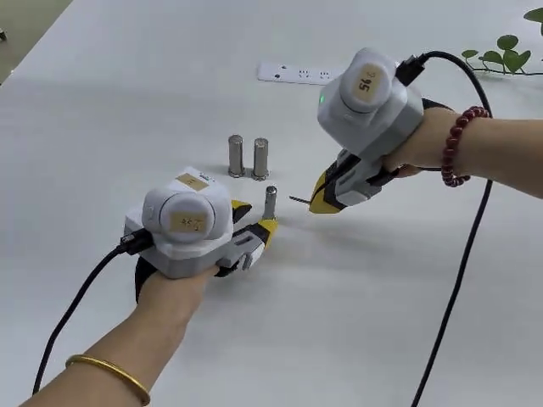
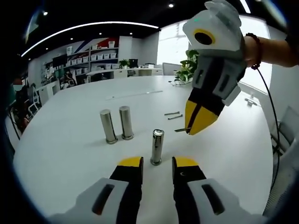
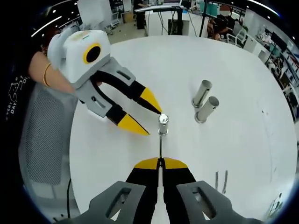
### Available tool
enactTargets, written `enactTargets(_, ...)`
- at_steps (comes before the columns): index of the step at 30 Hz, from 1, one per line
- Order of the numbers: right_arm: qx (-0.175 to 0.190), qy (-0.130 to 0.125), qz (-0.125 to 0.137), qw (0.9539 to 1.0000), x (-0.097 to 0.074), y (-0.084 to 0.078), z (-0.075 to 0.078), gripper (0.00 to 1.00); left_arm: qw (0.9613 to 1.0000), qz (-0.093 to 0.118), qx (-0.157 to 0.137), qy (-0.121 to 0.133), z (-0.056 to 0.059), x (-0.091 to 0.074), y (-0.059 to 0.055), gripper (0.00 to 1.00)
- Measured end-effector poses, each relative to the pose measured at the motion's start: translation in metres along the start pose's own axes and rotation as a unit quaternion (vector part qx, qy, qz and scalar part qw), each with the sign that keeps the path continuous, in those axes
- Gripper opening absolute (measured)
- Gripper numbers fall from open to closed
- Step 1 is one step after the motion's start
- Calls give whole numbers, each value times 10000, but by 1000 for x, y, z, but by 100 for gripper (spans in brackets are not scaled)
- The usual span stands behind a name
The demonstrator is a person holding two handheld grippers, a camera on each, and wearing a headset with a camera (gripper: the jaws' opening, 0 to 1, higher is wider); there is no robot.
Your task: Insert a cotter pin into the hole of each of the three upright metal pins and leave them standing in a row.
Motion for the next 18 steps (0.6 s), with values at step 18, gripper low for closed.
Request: enactTargets(18, -194, 17, -220, 9996, 6, 5, 7, 0, 9998, 15, -122, 152, 1, 17, 3, 15)
Point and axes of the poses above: the centre of the closed fingertips' face, and the gripper's own axes: x roughly forward along the fingers, z roughly to its right, y roughly out of its top, the point moved 2 cm from there along -x, roughly backward along the fingers, and after that the axes turned 11 degrees about z, right-handed, at the moved point
